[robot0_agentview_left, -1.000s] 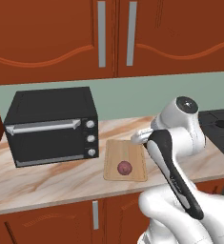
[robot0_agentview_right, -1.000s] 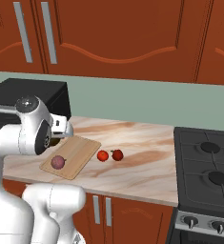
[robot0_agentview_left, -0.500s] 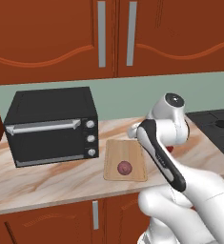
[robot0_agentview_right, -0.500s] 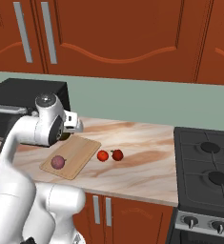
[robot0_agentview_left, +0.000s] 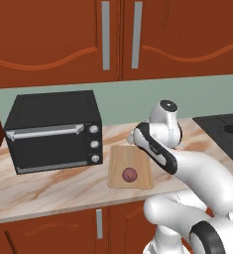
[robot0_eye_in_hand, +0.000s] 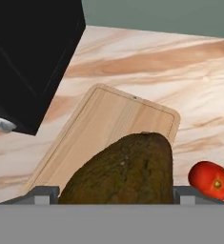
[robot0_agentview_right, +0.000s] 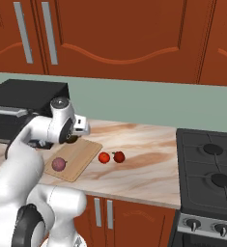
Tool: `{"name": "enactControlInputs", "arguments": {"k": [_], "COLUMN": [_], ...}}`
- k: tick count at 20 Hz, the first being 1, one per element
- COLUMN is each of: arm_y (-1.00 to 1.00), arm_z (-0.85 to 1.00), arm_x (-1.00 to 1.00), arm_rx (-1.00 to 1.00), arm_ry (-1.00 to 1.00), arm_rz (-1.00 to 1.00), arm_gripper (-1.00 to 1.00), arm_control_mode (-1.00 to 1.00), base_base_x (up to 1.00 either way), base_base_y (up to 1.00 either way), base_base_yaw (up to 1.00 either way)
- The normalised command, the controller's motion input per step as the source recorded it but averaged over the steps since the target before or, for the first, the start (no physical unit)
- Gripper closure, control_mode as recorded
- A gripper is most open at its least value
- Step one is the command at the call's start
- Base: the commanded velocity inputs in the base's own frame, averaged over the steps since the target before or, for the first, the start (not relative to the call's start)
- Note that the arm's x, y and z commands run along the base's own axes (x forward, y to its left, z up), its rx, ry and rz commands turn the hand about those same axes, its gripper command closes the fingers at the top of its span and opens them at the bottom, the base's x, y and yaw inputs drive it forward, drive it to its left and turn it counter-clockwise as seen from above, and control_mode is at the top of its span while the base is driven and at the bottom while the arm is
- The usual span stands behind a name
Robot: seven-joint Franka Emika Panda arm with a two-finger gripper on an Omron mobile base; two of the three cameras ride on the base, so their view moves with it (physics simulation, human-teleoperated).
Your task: Place the avocado, onion, tomato, and bell pepper on the cutting board.
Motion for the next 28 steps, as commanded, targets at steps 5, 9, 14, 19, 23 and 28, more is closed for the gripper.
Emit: {"name": "enactControlInputs", "arguments": {"k": [5, 9, 14, 19, 23, 28], "arm_y": [0.00, 0.08, 0.12, 0.07, 0.00, 0.00], "arm_z": [-0.42, -0.41, -0.21, -0.20, -0.30, -0.35], "arm_x": [0.36, 0.20, 0.01, 0.09, 0.33, 0.38], "arm_rx": [0.00, 0.00, 0.00, 0.00, 0.00, 0.00], "arm_ry": [0.05, 0.05, 0.01, 0.03, 0.04, 0.05], "arm_rz": [0.00, 0.00, 0.00, 0.00, 0.00, 0.00], "arm_gripper": [1.00, 1.00, 1.00, 1.00, 1.00, 1.00], "arm_control_mode": [-1.00, -1.00, -1.00, -1.00, -1.00, -1.00], "base_base_x": [0.00, 0.00, 0.00, 0.00, 0.00, 0.00], "base_base_y": [0.00, 0.00, 0.00, 0.00, 0.00, 0.00], "base_base_yaw": [0.00, 0.00, 0.00, 0.00, 0.00, 0.00]}}
